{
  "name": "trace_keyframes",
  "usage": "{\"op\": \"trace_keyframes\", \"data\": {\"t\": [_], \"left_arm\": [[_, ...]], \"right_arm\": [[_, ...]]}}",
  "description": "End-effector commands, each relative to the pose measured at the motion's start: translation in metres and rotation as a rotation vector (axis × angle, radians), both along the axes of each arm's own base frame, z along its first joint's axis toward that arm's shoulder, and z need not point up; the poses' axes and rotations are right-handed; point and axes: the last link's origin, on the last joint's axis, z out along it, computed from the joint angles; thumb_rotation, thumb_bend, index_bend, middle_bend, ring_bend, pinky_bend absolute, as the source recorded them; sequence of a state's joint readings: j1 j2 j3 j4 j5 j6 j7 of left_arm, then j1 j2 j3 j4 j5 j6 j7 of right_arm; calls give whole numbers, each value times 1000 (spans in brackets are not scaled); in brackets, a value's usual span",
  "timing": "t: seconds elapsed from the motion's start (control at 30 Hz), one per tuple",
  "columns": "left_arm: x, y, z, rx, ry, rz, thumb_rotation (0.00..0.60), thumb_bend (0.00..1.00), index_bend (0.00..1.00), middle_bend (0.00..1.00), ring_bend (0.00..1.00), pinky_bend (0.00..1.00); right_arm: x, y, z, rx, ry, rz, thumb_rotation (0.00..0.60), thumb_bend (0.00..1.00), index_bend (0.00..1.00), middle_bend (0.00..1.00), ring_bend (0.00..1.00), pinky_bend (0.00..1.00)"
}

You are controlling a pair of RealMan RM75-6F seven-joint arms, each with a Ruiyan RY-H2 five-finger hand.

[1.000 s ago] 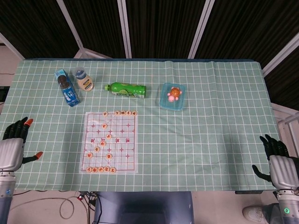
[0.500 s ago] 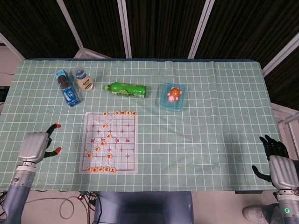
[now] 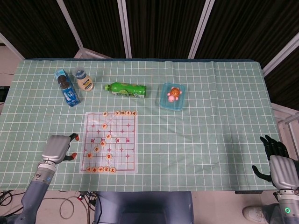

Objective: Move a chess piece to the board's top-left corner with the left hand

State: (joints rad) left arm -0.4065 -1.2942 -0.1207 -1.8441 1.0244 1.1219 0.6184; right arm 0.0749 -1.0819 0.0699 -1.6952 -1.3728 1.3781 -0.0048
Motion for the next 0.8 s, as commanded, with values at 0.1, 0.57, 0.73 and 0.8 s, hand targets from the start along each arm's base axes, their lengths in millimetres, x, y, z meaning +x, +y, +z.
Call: {"op": "trace_keyframes", "data": {"t": [0.1,0.57,0.73,0.8], "left_arm": [[1,-4,-13,-34,-1,19,600,237,419,1000,978,992],[-1,-11,-37,-97,2,67,600,258,412,1000,980,994],[-1,-8,-42,-102,8,73,600,271,415,1000,980,995],[0,-7,-43,-101,10,72,600,290,416,1000,981,995]], "right_arm": [[0,0,0,1,-1,0,600,322,0,0,0,0],[0,0,0,1,-7,-3,600,322,0,0,0,0],[0,0,0,2,-10,-4,600,323,0,0,0,0],[0,0,0,2,-11,-5,600,323,0,0,0,0]]}}
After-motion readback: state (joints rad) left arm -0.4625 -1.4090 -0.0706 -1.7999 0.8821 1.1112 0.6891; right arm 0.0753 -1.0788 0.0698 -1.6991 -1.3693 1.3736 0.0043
